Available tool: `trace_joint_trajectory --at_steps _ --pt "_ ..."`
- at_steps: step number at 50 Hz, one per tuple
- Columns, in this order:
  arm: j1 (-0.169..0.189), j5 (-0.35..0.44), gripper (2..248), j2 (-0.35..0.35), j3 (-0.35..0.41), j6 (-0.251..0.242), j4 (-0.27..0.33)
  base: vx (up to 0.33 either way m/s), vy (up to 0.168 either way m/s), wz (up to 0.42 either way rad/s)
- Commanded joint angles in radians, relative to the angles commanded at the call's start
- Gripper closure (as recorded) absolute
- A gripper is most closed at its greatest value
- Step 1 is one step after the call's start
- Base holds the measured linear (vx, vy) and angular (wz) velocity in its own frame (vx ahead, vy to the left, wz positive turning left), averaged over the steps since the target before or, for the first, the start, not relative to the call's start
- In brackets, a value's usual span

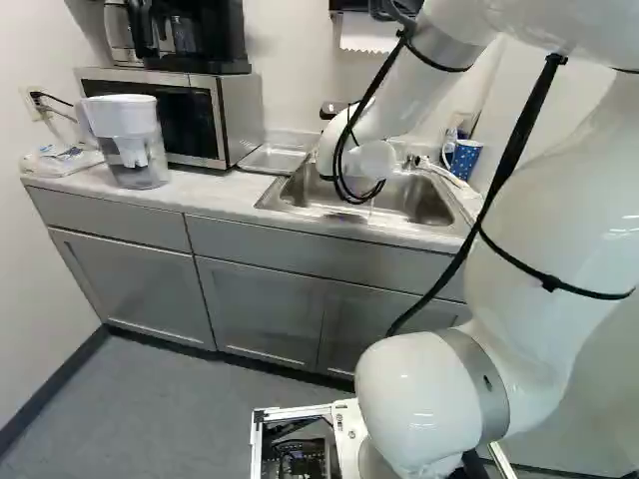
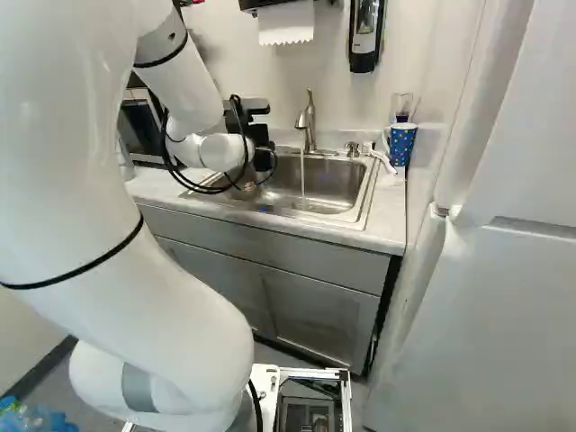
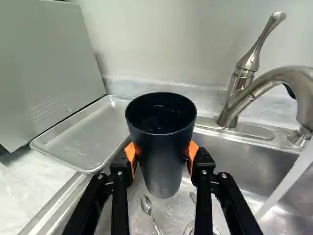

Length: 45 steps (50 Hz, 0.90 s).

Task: Rinse the cup and place it in the tray

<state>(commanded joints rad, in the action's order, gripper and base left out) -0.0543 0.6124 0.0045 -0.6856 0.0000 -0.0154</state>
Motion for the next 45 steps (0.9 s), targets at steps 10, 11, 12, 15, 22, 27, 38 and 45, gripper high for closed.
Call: trace_joint_trajectory --at_steps 10,11,12,15,22,27,38,45 --pt "-0.002 -0.019 129 0.018 -0.005 0.000 0.000 0.000 0.000 0.000" --pt "-0.002 -0.020 129 0.019 -0.005 0.000 0.000 0.000 0.000 0.000" --pt "-0.003 -0.021 129 0.021 -0.006 0.000 0.000 0.000 0.000 0.000" --pt "-0.005 -0.025 129 0.026 -0.008 0.000 0.000 0.000 0.000 0.000" --pt "-0.012 -0.033 129 0.037 -0.012 0.000 0.000 0.000 0.000 0.000" --pt "-0.018 -0.039 129 0.045 -0.016 0.000 0.000 0.000 0.000 0.000" --pt "-0.031 -0.052 129 0.061 -0.025 0.000 0.000 0.000 0.000 0.000" --pt "-0.038 -0.061 129 0.071 -0.031 0.000 0.000 0.000 0.000 0.000"
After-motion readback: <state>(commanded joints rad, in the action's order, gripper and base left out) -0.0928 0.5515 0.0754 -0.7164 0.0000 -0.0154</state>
